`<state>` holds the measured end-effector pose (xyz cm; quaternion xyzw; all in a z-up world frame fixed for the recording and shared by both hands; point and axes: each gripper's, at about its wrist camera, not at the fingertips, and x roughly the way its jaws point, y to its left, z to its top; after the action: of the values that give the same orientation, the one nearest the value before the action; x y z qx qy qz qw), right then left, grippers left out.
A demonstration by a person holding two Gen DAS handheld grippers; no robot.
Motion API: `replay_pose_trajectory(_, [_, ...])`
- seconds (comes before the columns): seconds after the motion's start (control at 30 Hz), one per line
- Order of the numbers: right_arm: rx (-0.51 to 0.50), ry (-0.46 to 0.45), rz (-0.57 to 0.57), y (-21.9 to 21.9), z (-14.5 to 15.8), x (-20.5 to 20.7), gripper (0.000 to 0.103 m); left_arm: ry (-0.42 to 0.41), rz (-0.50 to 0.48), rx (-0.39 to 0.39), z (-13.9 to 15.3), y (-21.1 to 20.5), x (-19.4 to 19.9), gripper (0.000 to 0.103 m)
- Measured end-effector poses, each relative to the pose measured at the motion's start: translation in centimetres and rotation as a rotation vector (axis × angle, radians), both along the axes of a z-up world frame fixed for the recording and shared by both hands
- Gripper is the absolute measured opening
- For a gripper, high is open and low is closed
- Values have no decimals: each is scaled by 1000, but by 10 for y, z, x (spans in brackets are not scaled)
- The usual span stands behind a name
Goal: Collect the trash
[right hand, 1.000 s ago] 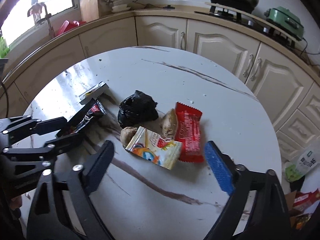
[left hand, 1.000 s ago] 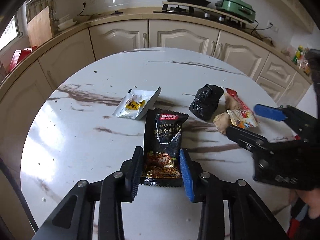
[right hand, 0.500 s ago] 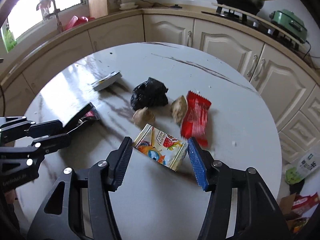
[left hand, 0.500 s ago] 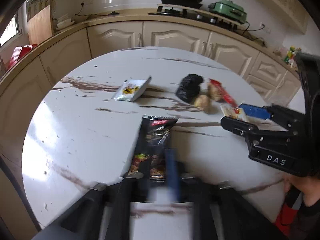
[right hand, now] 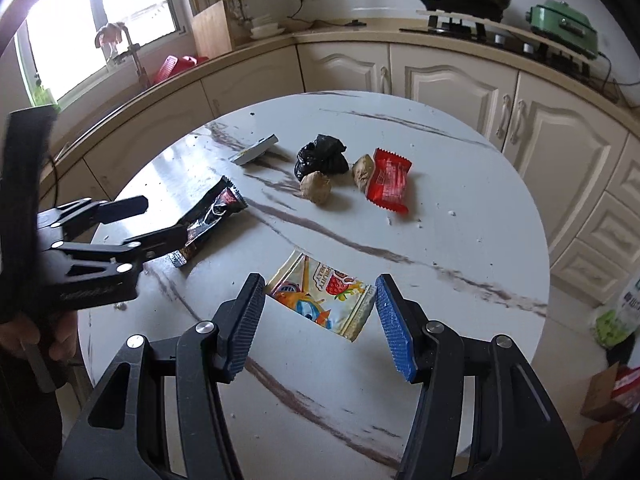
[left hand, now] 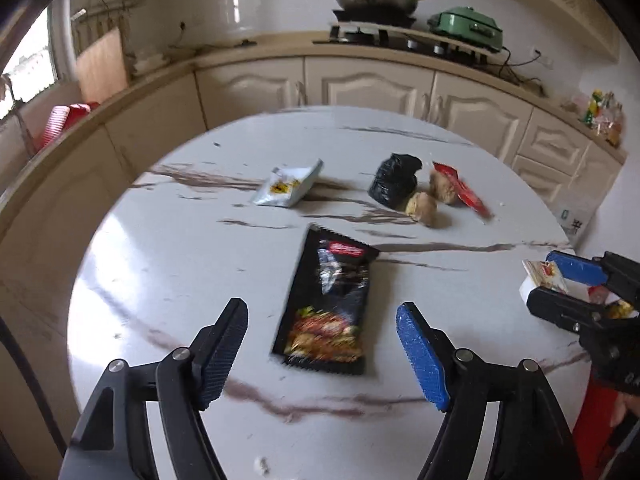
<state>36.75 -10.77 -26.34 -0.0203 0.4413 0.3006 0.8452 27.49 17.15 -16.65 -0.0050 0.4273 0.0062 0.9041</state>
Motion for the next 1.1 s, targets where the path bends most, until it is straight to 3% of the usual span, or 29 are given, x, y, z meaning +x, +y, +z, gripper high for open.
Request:
replay_pose_trajectory(0.1, [6, 4, -3, 2, -4, 5, 54, 47, 11, 3, -11, 3, 17, 64])
replay_pose_trajectory(0.17, [6, 6, -3, 4, -6, 10, 54, 74, 11, -30, -18, 8, 25, 50])
replay_pose_trajectory(0.3, [9, 7, 3, 8, -10, 18, 54, 61, -3, -25, -20, 5, 30, 43])
replay_pose_trajectory(0.37, [19, 10, 5, 10, -12, 22, 54, 50, -21, -37, -20, 3, 30, 22])
replay_pose_trajectory(0.47, [25, 14, 6, 12, -13, 21, 54, 34, -17, -55, -18, 3, 25, 14])
replay_pose_trajectory(0.57, [36, 18, 11, 11, -13, 18, 54, 24, -12, -113, -12, 4, 15, 9])
replay_pose_trajectory(0.8, [76, 12, 11, -2, -1, 2, 54, -6, -10, -142, 6, -13, -18, 7])
replay_pose_trajectory(1.1, [130, -20, -35, -48, 21, -23, 54, -49, -104, -141, 36, -75, -55, 7])
